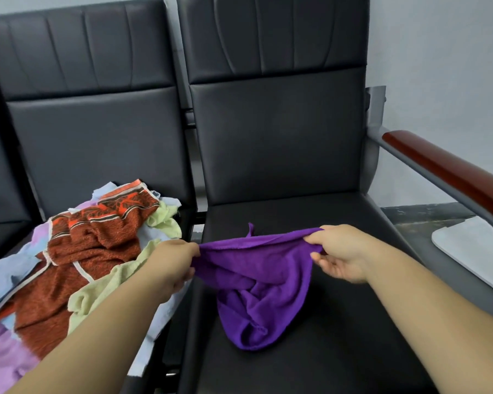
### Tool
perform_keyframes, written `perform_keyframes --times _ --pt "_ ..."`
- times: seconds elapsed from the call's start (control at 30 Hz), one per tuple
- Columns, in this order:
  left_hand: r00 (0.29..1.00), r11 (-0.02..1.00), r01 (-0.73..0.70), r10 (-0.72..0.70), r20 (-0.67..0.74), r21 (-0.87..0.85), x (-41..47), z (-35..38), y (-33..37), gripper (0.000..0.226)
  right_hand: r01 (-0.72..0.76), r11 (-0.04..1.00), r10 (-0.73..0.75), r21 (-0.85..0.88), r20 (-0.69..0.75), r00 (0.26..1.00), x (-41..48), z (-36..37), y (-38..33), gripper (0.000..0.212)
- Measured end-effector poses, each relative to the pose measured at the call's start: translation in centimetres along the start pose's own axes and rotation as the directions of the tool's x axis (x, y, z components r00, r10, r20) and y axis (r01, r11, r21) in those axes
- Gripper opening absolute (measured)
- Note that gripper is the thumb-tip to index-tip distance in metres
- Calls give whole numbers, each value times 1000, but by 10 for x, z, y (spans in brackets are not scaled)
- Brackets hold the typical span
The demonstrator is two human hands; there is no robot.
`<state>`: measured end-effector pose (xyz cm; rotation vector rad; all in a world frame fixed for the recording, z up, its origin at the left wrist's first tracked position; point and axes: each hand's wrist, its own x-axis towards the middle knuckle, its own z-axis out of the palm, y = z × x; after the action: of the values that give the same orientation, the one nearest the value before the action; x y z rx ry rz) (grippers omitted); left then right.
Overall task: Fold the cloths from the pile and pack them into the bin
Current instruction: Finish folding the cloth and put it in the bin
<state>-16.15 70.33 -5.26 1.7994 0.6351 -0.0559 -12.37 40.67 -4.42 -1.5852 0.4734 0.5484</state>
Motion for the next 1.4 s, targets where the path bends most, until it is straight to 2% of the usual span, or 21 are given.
perform_keyframes --times 0.03,0.1,0.13,0.2,0.33,0.4,0.43,0.47,0.5,0.53,0.57,0.63,0.7,0.8,0.83,0.93,1.0,1.1,1.2,1.33,1.4 --pt "995 971 95 -88 42 -218 0 6 5 14 -20 995 18 97 31 999 1 5 -2 7" --pt "983 832 161 -87 161 -530 5 17 14 14 7 948 -48 317 124 991 7 15 -8 14" --pt "982 782 141 -32 188 -607 11 20 17 16 70 909 -139 410 141 980 12 18 -11 15" --pt "982 707 32 109 154 -706 15 22 28 21 263 825 -343 500 74 936 14 22 -19 14" --pt "920 544 -159 384 76 -824 7 12 60 22 578 690 -602 436 -99 793 -1 16 -40 18" --pt "892 561 -214 446 74 -800 4 9 64 21 659 675 -648 331 -161 745 -5 3 -42 16" --pt "885 609 -263 461 64 -748 3 7 61 21 673 687 -653 275 -173 737 -5 -5 -40 14" --pt "877 698 -353 479 41 -623 3 5 55 20 666 712 -645 224 -166 746 -5 -12 -37 12" --pt "859 786 -459 512 20 -413 3 2 45 18 636 751 -618 176 -153 771 -5 -19 -32 10" --pt "837 828 -532 546 36 -176 4 -2 35 15 585 803 -570 116 -137 810 -2 -24 -26 9" --pt "824 827 -562 559 87 0 4 -3 26 12 512 858 -506 36 -118 855 1 -28 -20 8" --pt "843 838 -526 492 218 145 1 -6 12 14 333 929 -347 -163 -65 936 6 -35 -8 9" --pt "861 816 -491 401 313 305 -2 -7 4 16 188 929 -204 -318 -17 979 7 -42 0 13" --pt "874 725 -458 261 410 514 -2 -12 -1 24 31 880 -46 -474 -21 999 0 -49 3 18" --pt "872 743 -443 226 434 501 -3 -13 -1 28 -8 868 -12 -496 -39 999 -2 -51 2 20" --pt "875 920 -302 164 456 249 -8 -7 -2 39 -68 851 27 -521 -86 996 -2 -55 5 25" --pt "890 977 -189 127 438 99 -9 1 -3 43 -73 852 10 -518 -123 992 0 -57 8 24" --pt "899 997 -68 71 433 -23 -6 9 -9 37 -43 872 -36 -488 -151 988 8 -60 12 18" --pt "915 993 13 34 401 -116 0 17 -13 10 7 917 -83 -399 -173 982 23 -62 17 16" --pt "956 978 25 37 291 -209 14 29 -15 13 86 971 -131 -225 -194 972 42 -61 20 15" --pt "970 972 19 39 242 -234 19 34 -16 11 143 966 -185 -213 -193 964 48 -56 21 12"
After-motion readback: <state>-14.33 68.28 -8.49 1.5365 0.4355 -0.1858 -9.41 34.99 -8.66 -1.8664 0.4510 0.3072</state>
